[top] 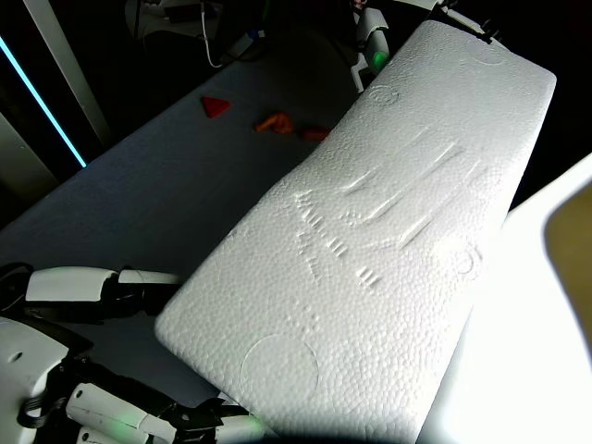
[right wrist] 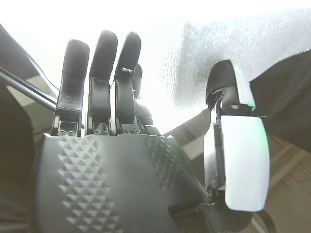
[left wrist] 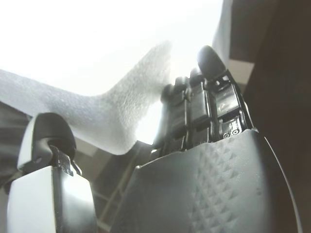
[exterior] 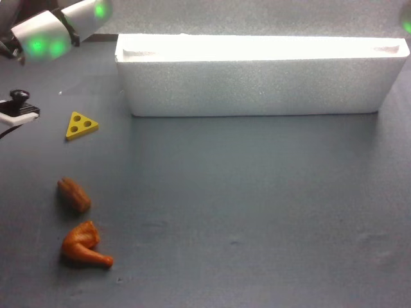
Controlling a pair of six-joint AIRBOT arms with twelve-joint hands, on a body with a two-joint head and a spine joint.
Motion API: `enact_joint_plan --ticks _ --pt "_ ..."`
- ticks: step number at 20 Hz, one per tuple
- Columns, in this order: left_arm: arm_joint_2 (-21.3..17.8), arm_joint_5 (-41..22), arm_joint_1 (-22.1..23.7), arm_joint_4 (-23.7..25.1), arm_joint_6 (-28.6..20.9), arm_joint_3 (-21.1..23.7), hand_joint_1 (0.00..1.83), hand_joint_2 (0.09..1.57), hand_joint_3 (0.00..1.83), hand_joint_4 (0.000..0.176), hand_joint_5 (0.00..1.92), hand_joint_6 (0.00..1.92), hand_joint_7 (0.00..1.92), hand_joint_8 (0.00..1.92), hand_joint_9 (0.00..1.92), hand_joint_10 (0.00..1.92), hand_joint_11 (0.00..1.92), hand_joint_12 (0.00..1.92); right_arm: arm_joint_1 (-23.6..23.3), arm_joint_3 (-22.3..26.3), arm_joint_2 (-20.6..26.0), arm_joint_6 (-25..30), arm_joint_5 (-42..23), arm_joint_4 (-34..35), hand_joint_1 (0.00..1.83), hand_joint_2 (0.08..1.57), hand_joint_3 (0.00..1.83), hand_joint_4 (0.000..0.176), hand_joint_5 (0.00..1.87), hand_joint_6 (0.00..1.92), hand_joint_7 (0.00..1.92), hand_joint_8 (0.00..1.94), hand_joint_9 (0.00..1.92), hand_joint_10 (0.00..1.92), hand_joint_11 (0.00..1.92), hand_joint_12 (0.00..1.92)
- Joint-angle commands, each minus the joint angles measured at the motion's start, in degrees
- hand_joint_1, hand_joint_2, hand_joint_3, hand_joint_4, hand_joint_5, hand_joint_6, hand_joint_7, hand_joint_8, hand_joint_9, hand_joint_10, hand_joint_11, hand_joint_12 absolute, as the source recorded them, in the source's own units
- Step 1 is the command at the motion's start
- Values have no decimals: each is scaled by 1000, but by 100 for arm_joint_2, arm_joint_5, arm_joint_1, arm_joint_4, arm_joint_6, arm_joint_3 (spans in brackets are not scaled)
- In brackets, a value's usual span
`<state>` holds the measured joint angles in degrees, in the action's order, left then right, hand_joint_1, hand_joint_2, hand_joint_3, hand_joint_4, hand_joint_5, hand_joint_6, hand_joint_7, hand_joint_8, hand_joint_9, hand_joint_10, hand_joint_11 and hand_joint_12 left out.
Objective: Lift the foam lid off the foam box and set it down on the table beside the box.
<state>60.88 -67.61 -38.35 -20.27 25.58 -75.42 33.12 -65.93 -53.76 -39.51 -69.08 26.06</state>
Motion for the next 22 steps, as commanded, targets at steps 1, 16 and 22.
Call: enact_joint_plan --ticks 1,16,22 --pt "-28 -779 -22 570 -21 104 420 1128 0 0 294 0 208 0 22 383 0 1315 2 103 75 33 -759 -572 485 1197 0 0 173 1272 442 1146 430 1427 350 1921" --pt "-697 -1582 -1077 753 196 1241 382 1143 0 0 277 0 114 1 19 205 0 995 1043 1207 915 -78 -1283 -994 542 1184 0 0 7 411 36 14 0 1 0 23" --pt "-902 -1708 -1490 880 219 1618 475 1174 0 0 243 8 0 0 0 0 0 7 1615 1612 1191 -78 -1523 -1042 549 1178 0 0 147 227 101 13 69 85 0 936"
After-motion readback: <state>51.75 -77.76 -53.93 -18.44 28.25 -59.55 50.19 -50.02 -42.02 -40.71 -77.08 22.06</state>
